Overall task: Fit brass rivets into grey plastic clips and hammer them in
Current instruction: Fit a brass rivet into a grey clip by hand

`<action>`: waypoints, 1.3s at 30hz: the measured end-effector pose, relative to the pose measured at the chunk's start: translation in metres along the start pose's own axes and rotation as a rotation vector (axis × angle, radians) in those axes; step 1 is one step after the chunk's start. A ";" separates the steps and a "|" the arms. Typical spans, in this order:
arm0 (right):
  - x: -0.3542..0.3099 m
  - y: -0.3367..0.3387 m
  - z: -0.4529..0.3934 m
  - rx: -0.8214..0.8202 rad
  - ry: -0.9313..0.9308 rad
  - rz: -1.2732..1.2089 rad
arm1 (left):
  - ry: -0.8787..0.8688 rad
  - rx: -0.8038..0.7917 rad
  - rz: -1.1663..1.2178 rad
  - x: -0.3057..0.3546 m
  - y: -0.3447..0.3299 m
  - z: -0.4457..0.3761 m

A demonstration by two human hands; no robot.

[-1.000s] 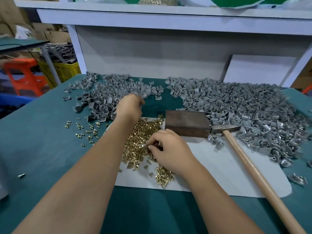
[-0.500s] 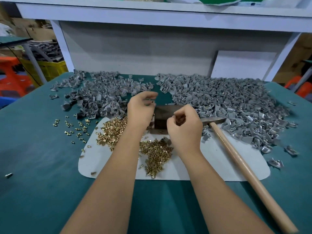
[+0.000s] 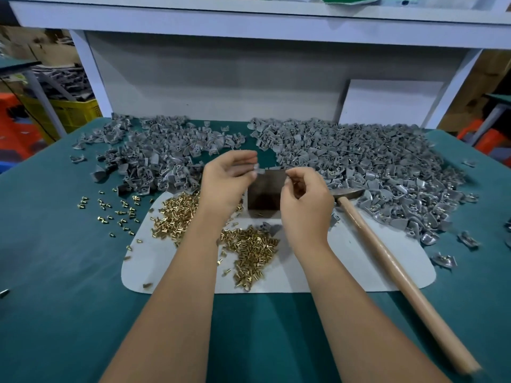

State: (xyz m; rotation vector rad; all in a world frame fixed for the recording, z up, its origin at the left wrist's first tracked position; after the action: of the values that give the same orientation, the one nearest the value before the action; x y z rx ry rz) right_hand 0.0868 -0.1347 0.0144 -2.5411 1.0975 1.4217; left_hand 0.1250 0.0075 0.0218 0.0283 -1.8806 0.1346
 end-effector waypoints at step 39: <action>0.012 0.002 -0.019 -0.194 -0.133 0.110 | -0.092 -0.015 -0.626 -0.017 -0.028 0.007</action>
State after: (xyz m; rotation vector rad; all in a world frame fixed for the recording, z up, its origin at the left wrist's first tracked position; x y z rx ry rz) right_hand 0.1038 -0.1499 0.0173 -2.4977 1.1457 1.7787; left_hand 0.1256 -0.0221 0.0061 0.6141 -1.8789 -0.3151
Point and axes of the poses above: each hand's wrist, its own z-axis away from the middle knuckle, its own y-axis out of the back of the hand, x = y × z, the point moved 3 cm from there along -z, towards the middle knuckle, and after that the axes turned 2 degrees about z, right-handed, at the moved point
